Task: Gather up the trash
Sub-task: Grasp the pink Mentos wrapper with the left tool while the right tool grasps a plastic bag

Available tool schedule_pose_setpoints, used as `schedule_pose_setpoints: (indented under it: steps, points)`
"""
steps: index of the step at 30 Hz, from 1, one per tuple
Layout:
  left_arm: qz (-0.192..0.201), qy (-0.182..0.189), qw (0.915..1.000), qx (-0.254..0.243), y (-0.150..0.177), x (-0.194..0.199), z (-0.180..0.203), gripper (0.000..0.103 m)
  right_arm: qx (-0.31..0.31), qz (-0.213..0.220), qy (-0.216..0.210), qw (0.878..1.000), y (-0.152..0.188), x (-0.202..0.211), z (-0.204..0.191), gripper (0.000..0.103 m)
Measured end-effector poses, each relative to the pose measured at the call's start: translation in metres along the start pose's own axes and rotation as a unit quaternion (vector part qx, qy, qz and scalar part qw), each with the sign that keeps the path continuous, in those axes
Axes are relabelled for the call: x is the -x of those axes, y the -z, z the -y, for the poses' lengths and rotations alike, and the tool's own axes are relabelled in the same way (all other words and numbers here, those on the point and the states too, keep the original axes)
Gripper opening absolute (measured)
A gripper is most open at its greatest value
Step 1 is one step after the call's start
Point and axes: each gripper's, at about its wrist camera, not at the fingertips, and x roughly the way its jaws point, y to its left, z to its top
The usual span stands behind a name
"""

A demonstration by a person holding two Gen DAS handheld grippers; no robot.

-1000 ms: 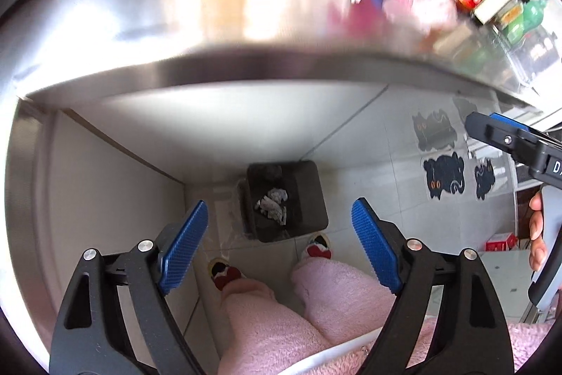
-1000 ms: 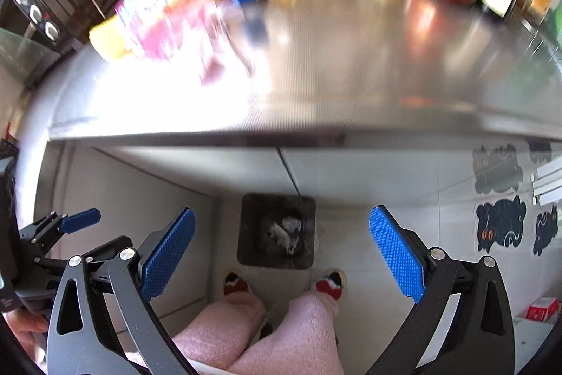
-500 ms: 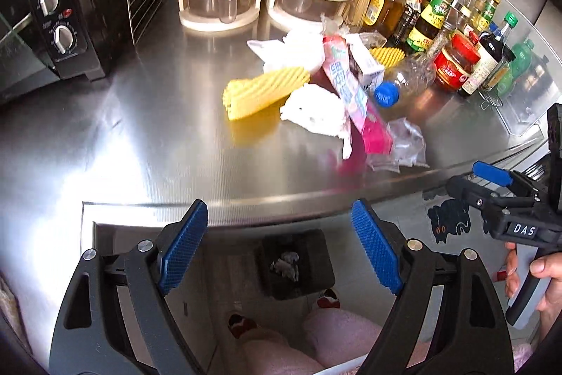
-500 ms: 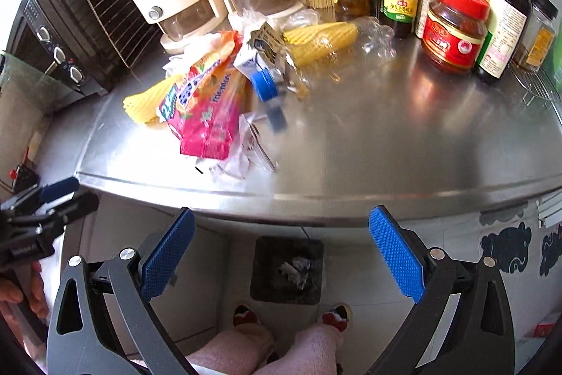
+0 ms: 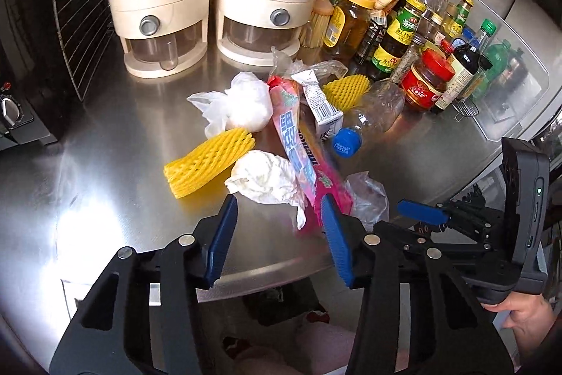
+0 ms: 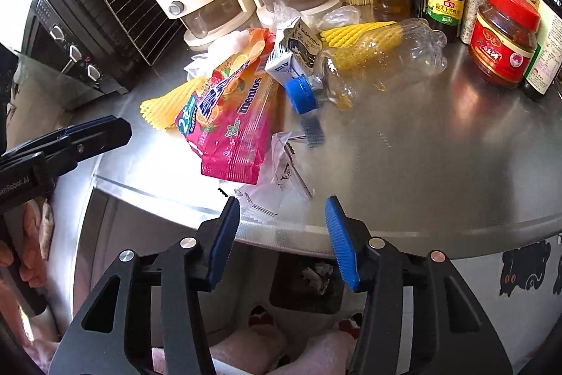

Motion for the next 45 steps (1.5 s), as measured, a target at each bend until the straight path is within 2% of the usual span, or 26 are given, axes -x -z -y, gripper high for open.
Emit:
schedule_pose_setpoints:
  steps: [5, 9, 11, 13, 16, 20, 21, 23, 27, 31, 38, 45]
  points:
    - [-0.014, 0.009, 0.9998, -0.013, -0.011, -0.023, 0.010, 0.046, 0.004, -0.009, 0.009, 1.000, -0.004, -0.009, 0.006, 0.050]
    - [-0.031, 0.015, 0.9993, -0.014, -0.017, -0.044, 0.012, 0.046, 0.000, -0.014, 0.009, 1.000, -0.007, -0.013, 0.014, 0.044]
    - [-0.042, 0.021, 0.9988, -0.012, -0.020, -0.054, 0.011, 0.040, -0.004, -0.017, 0.005, 1.000, -0.010, -0.015, 0.019, 0.041]
    - [-0.051, 0.028, 0.9983, -0.008, -0.022, -0.061, 0.010, 0.026, -0.008, -0.018, -0.005, 1.000, -0.013, -0.016, 0.022, 0.038]
    - [-0.059, 0.036, 0.9976, 0.001, -0.024, -0.067, 0.008, 0.010, -0.006, -0.013, -0.025, 1.000, -0.016, -0.015, 0.023, 0.037]
    - [-0.059, 0.034, 0.9976, 0.002, -0.028, -0.070, 0.008, 0.002, 0.005, -0.015, -0.038, 0.999, -0.021, -0.019, 0.020, 0.034]
    - [-0.060, 0.034, 0.9976, 0.002, -0.028, -0.071, 0.008, 0.000, 0.007, -0.014, -0.042, 0.999, -0.022, -0.019, 0.019, 0.030]
    - [-0.058, 0.031, 0.9978, 0.004, -0.030, -0.071, 0.008, 0.000, 0.017, -0.016, -0.038, 0.999, -0.025, -0.023, 0.016, 0.016]
    - [-0.050, 0.030, 0.9983, 0.007, -0.032, -0.064, 0.009, 0.000, 0.028, -0.023, -0.033, 0.999, -0.025, -0.026, 0.013, 0.010]
    - [-0.036, 0.029, 0.9989, 0.007, -0.035, -0.049, 0.011, 0.000, 0.031, -0.016, -0.028, 0.999, -0.026, -0.016, 0.010, 0.010]
    - [0.017, 0.015, 0.9997, 0.011, -0.030, -0.014, 0.010, 0.000, 0.048, 0.018, -0.017, 0.999, -0.023, 0.006, 0.004, 0.009]
    - [0.046, 0.001, 0.9988, 0.017, -0.008, 0.024, 0.012, 0.000, 0.053, 0.035, -0.009, 0.998, -0.006, 0.028, -0.001, 0.009]
